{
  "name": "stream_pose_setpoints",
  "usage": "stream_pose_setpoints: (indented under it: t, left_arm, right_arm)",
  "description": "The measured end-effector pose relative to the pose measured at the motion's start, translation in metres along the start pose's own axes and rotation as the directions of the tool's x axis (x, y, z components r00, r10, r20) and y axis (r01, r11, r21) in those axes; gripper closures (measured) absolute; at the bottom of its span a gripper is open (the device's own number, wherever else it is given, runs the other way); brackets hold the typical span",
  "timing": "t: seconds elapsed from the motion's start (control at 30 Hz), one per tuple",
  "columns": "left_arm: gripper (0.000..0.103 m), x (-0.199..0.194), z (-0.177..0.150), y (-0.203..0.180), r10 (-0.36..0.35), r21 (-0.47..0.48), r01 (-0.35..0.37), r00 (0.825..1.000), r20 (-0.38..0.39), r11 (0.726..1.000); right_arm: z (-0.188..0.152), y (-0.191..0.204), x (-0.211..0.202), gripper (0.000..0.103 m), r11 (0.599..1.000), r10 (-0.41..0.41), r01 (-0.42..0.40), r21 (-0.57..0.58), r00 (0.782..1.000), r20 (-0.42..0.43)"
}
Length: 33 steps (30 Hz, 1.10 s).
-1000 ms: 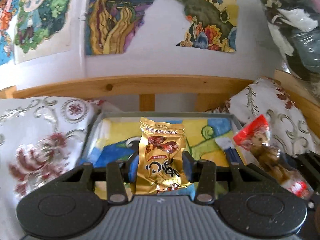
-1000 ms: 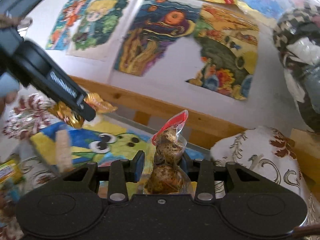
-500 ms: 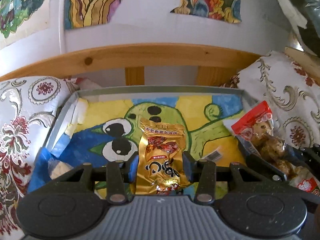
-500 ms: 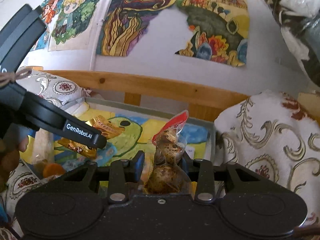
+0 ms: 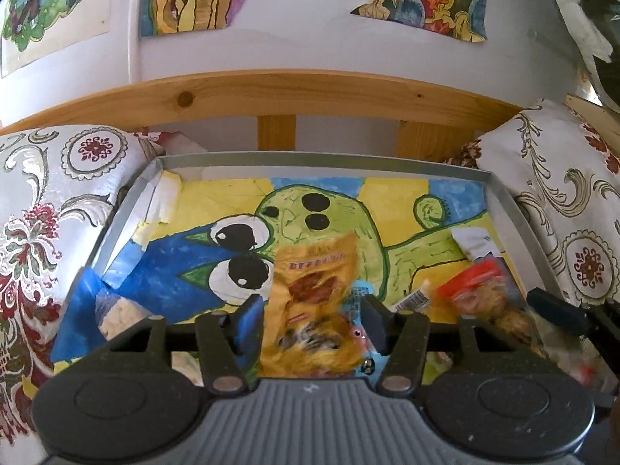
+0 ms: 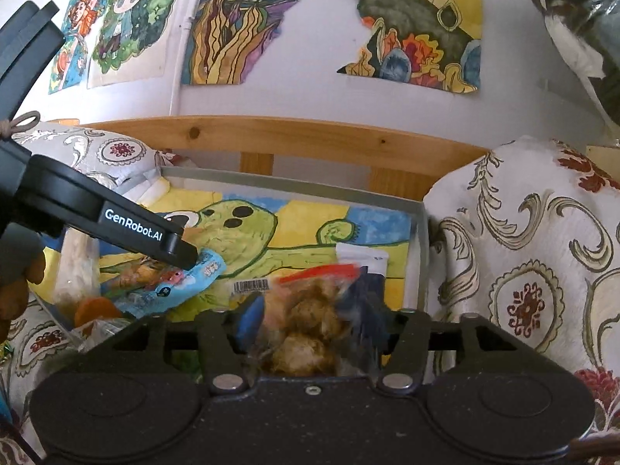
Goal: Organize snacks
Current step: 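Lower the quail-egg bag into the tray with the right tool while the left tool releases the gold bag there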
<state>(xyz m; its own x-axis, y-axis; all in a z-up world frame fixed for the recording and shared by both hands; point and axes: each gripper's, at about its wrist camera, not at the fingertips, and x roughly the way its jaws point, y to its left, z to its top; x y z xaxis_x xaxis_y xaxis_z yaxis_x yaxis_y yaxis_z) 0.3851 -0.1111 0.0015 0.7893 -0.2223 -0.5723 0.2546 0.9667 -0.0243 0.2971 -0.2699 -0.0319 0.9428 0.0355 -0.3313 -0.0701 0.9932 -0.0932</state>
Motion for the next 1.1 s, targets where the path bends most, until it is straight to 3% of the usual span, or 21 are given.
stream_pose_setpoints:
  t: [0.07,0.13,0.37,0.5,0.7,0.97,1.1]
  left_arm:
    - [0.026,-0.002,0.000,0.001,0.005,0.000,-0.005,1.000,0.013,1.000]
    - [0.021,-0.005,-0.001,0.003,0.004,-0.010,-0.004,1.000,0.025,1.000]
    - [0.011,-0.012,-0.004,0.013,0.002,-0.048,0.000,0.999,0.054,0.999]
    - [0.003,-0.019,-0.006,0.024,0.007,-0.098,0.003,0.994,0.108,0.995]
    - [0.001,-0.015,-0.011,0.040,0.034,-0.174,-0.005,0.985,0.169,0.985]
    - [0.001,-0.004,-0.016,0.056,0.083,-0.277,-0.008,0.962,0.260,0.961]
    - [0.001,0.005,-0.010,0.060,0.093,-0.303,-0.008,0.959,0.267,0.953]
  right_arm:
    - [0.000,0.002,-0.001,0.032,1.000,-0.004,0.004,-0.004,1.000,0.010]
    - [0.000,0.003,-0.002,0.024,1.000,-0.010,0.011,-0.005,1.000,0.022]
    - [-0.002,0.000,-0.003,0.006,0.999,-0.036,0.034,0.024,0.997,0.064]
    - [-0.001,0.004,-0.006,0.002,0.998,-0.040,0.036,0.042,0.994,0.102]
    - [0.004,0.012,-0.010,0.001,0.996,-0.078,0.068,0.058,0.980,0.185]
    - [0.008,0.010,0.006,0.001,0.993,-0.094,0.075,0.089,0.967,0.237]
    - [0.022,0.003,0.026,0.001,0.992,-0.115,0.098,0.079,0.961,0.251]
